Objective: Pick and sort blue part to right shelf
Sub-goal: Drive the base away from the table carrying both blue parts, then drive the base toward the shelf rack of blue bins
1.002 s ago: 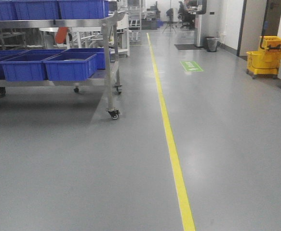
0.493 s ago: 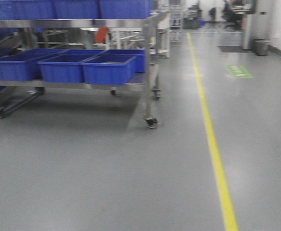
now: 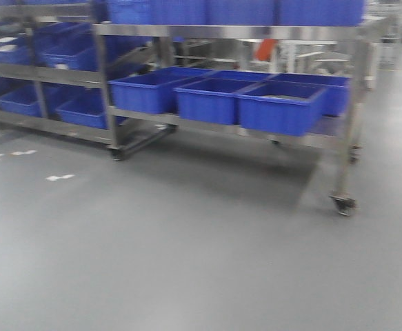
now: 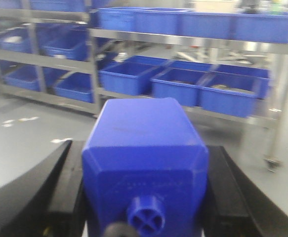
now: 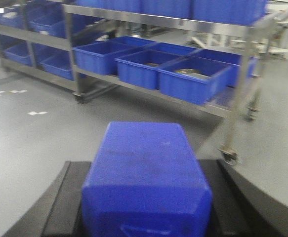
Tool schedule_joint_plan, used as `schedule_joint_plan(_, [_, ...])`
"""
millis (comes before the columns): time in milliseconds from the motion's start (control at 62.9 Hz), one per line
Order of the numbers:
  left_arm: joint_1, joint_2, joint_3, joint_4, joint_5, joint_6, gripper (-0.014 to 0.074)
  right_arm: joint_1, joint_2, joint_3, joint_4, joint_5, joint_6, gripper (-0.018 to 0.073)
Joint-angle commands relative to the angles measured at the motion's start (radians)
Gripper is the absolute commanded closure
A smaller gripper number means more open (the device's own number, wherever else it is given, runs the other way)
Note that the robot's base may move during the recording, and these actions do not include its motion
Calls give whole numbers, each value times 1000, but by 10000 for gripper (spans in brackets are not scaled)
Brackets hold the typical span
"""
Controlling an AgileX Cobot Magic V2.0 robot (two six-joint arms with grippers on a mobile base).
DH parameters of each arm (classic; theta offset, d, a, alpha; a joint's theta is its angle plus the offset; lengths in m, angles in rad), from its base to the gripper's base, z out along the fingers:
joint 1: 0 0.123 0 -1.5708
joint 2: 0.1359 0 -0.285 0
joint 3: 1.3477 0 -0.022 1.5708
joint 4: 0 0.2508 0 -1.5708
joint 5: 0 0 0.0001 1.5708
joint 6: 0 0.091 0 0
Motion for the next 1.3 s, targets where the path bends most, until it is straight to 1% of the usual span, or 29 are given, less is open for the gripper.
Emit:
schedule_joint_plan(0, [-6,8,-29,-5,-92,1,230,-5,8,-29,-10,-94,-1,151])
schedule_joint_plan(1288, [-6,8,-29,-5,-92,-1,230,-5,8,-29,-10,-94,-1,151])
